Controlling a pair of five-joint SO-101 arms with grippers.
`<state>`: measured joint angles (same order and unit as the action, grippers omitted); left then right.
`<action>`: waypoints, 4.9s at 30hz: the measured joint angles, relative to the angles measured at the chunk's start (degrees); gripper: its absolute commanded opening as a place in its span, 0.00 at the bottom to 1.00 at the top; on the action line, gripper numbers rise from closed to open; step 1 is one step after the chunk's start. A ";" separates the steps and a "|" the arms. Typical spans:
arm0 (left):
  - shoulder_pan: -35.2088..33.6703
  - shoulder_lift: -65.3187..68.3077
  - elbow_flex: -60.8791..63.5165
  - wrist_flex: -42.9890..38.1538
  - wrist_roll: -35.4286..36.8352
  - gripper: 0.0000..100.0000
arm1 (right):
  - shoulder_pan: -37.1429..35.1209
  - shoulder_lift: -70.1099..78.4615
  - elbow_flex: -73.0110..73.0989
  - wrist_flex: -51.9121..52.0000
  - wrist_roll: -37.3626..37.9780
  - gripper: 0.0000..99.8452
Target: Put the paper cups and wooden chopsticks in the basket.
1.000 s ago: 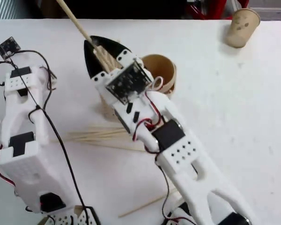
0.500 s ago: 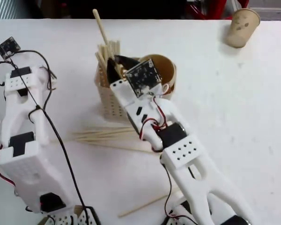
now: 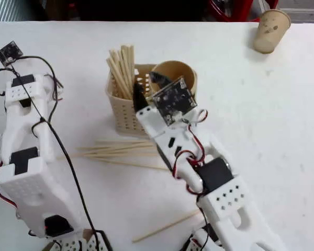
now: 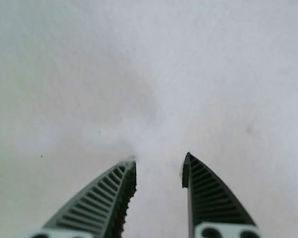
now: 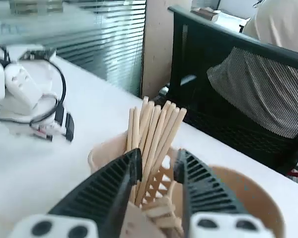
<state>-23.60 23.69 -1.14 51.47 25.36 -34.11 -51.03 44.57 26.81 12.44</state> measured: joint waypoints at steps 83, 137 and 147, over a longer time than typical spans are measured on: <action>-0.44 0.00 0.00 0.00 0.00 0.17 | -8.26 37.27 0.62 20.31 38.59 0.09; -0.44 0.00 0.00 0.00 0.00 0.17 | -6.33 46.59 -0.62 21.71 34.81 0.13; -0.44 0.00 0.00 0.00 0.00 0.17 | -5.89 47.30 -1.23 21.19 34.81 0.02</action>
<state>-24.04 23.69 -1.14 51.47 25.36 -40.00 -3.74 43.34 48.00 47.25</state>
